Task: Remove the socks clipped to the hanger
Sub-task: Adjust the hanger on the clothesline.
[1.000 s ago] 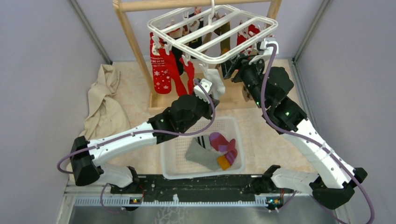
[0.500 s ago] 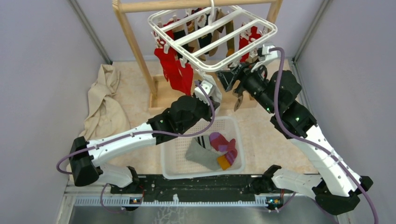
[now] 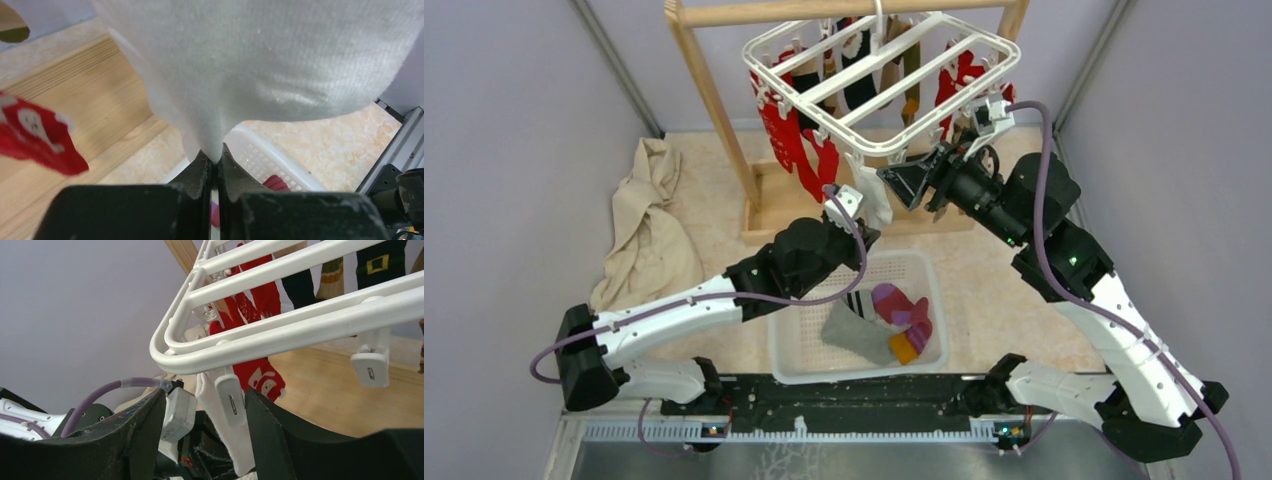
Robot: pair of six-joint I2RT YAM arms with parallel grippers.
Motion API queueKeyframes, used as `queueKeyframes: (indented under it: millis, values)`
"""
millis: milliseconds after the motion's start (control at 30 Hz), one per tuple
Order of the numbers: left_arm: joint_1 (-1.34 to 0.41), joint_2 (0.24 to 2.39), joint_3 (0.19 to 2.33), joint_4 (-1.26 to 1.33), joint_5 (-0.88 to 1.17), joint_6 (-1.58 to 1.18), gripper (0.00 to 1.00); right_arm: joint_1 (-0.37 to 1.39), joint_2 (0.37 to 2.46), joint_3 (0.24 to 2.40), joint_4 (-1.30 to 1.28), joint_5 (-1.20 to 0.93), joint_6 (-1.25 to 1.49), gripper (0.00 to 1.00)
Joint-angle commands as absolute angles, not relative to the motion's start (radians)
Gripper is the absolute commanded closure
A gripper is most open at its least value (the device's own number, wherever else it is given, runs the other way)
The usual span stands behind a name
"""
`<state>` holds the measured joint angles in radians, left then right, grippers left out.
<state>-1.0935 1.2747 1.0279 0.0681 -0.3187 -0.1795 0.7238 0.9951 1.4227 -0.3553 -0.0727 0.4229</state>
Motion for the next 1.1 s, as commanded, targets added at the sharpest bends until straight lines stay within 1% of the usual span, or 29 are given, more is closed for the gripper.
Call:
queueKeyframes:
  millis: [0,100,300,467,633,800,967,1067]
  values:
    - [-1.098,1.202,0.986,0.075,-0.342,-0.192,0.89,0.731,0.962,1.457,-0.378,-0.033,0.433,0.4]
    - [-1.098,1.166,0.964,0.057,-0.35,-0.202,0.83,0.732,0.945,1.422,-0.413,0.011,0.437,0.38]
    - [-1.095,1.082,0.939,-0.062,-0.463,-0.236,0.84,0.731,0.884,1.364,-0.517,0.268,0.452,0.31]
    - [-1.073,1.012,0.935,-0.143,-0.518,-0.278,0.86,0.729,0.856,1.353,-0.589,0.417,0.483,0.3]
    - [-0.987,0.995,0.972,-0.261,-0.506,-0.355,0.89,0.728,0.821,1.308,-0.59,0.488,0.52,0.3]
    - [-0.88,0.996,1.02,-0.359,-0.446,-0.405,0.9,0.7,0.801,1.254,-0.626,0.568,0.567,0.26]
    - [-0.833,0.981,1.056,-0.42,-0.462,-0.423,0.89,0.641,0.793,1.171,-0.59,0.561,0.587,0.24]
    - [-0.798,0.961,1.069,-0.457,-0.464,-0.43,0.88,0.568,0.8,1.125,-0.551,0.48,0.596,0.23]
